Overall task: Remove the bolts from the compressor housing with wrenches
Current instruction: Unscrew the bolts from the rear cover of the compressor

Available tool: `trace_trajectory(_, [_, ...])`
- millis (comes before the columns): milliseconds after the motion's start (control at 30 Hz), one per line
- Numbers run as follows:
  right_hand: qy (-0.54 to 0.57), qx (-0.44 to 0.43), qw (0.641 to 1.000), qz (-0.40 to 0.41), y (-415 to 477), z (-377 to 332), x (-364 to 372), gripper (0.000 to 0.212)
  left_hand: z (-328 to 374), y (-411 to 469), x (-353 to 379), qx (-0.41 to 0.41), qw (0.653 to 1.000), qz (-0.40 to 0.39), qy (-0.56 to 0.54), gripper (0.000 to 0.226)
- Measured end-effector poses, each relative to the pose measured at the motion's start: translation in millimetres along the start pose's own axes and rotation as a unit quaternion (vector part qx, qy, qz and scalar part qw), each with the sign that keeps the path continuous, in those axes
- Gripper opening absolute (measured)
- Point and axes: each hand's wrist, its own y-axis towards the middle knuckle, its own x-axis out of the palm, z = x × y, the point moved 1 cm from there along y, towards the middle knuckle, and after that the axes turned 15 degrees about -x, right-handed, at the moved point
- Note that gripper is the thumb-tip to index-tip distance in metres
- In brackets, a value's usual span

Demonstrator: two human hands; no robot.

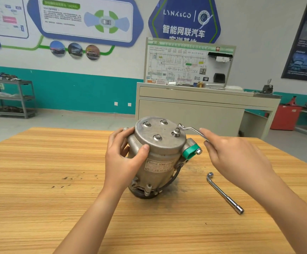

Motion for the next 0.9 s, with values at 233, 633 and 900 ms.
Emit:
trace_trajectory(233, [-0.077,-0.003,0.996,-0.051,6.5,-12.2,-12.5,0.039,-0.7,0.1,2.1,0.006,1.0,0.009,0.004,0.041])
trace_trajectory(633, [-0.111,-0.027,0.989,0.096,-4.8,-10.2,-5.7,0.02,-0.3,5.3,-5.7,-0.01,1.0,-0.021,-0.01,0.043])
trace_trajectory(900, [-0.021,-0.084,0.96,0.267,29.0,40.3,52.8,0.035,3.9,18.7,-5.5,-0.018,0.999,-0.049,0.011,0.042])
